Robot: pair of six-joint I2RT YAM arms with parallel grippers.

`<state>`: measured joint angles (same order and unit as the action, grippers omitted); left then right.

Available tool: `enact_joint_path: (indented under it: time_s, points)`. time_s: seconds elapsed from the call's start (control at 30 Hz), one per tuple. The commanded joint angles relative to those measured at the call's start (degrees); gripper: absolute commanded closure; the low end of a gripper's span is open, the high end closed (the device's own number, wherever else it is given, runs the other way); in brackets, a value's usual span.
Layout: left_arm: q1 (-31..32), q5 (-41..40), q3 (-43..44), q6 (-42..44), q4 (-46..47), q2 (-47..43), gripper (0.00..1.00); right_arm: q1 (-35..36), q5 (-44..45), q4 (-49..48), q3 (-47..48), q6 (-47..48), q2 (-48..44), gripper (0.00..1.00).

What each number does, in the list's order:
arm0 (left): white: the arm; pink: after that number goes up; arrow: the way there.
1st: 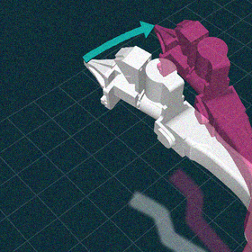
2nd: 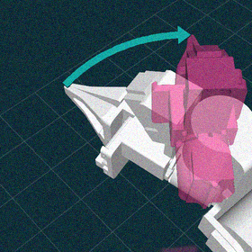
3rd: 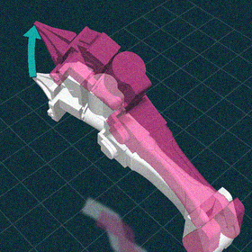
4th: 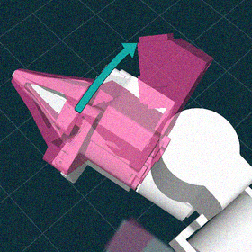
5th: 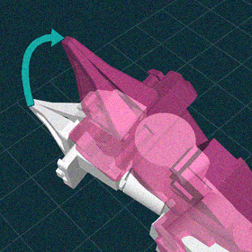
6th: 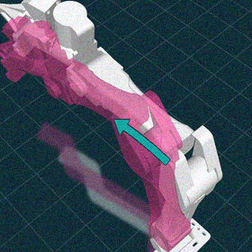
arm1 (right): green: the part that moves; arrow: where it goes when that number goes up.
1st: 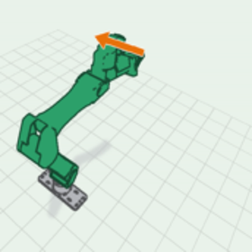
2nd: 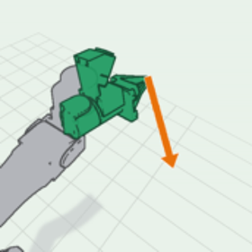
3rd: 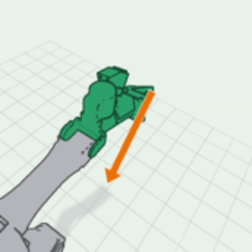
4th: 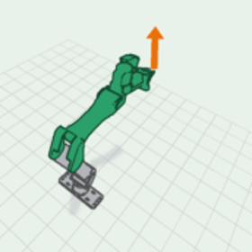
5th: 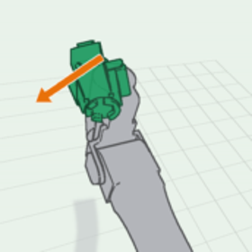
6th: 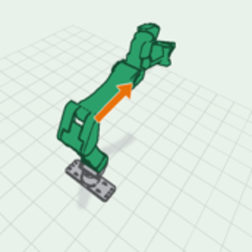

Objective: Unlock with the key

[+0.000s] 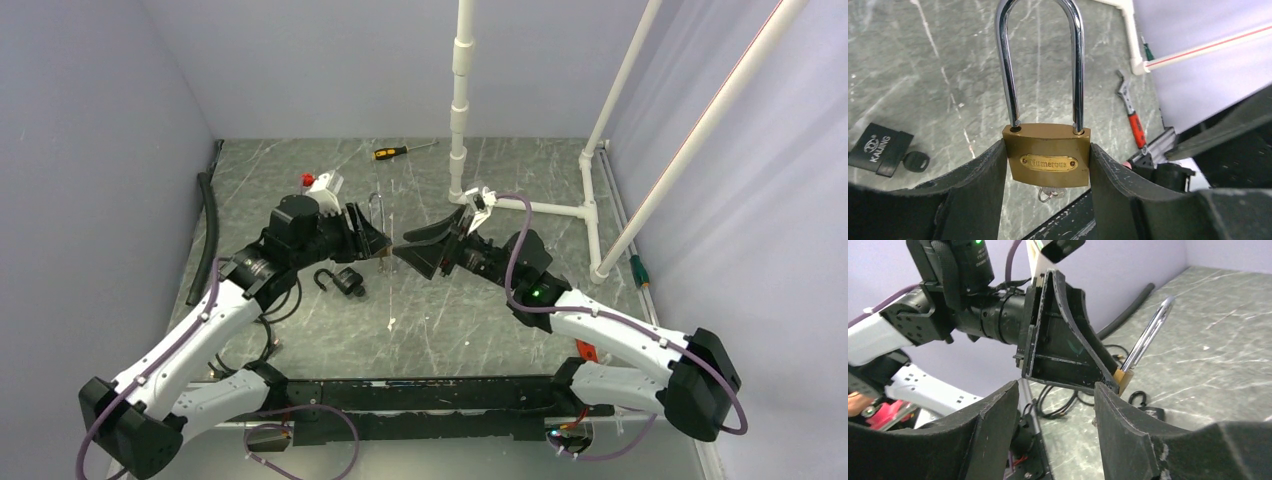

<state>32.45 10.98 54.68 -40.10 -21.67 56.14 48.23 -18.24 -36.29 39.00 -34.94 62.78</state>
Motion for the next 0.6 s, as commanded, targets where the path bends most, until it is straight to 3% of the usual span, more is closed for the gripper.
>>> enact_joint_path:
  time_s: [0.0,0.3,0.57]
  points:
    - [0.16,-4.17,5.08,-1.30,3.35,0.98,1.00,0.64,6.39,4.85,2.45,4.73,-0.67,0.41]
    - [0.16,-8.71,1.65,-6.87,7.81,0.82,1.00,5.68,19.56,8.19,3.03,7.61,1.07,0.39]
    - [0.12,-9.96,2.30,-12.09,5.99,2.34,1.00,10.83,29.39,8.43,3.66,11.20,3.41,0.18]
